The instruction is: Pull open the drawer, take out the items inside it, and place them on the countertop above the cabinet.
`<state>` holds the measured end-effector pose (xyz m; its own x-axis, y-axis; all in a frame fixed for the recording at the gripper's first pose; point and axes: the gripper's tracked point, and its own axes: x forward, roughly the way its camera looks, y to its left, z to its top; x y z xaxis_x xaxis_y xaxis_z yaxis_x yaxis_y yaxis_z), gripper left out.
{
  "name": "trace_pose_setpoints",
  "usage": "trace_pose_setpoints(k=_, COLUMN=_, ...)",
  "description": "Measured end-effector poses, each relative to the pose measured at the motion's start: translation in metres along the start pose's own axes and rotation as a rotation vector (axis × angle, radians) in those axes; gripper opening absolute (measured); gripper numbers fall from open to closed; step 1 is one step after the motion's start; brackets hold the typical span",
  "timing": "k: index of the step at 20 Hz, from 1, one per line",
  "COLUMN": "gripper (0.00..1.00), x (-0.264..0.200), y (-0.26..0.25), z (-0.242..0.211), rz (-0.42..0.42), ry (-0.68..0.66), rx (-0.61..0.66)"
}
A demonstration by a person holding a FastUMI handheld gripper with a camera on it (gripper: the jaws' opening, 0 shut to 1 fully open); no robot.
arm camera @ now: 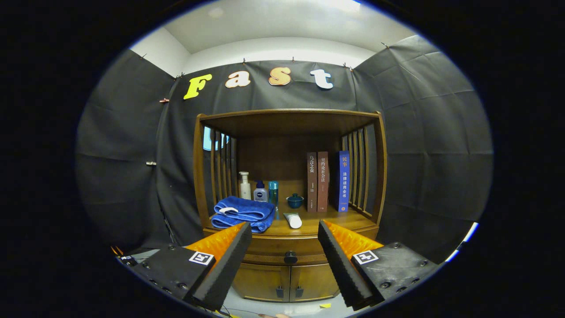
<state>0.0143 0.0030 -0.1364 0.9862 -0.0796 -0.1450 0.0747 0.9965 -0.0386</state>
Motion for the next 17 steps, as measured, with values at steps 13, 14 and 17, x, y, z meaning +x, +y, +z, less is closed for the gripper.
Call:
trace_pose_setpoints(k=13, gripper=0.99, x=-0.032, y=0.004, z=0.015, rz=0.014, ry=-0.015, rx=-0.007)
trace_pose_setpoints(k=14, gripper=0.99, x=-0.033, y=0.003, z=0.015, rz=0.012, ry=-0.012, rx=-0.003)
trace_pose_setpoints(k=17, gripper=0.99, x=-0.034, y=0.005, z=0.014, rz=0.020, ry=-0.005, rx=-0.010)
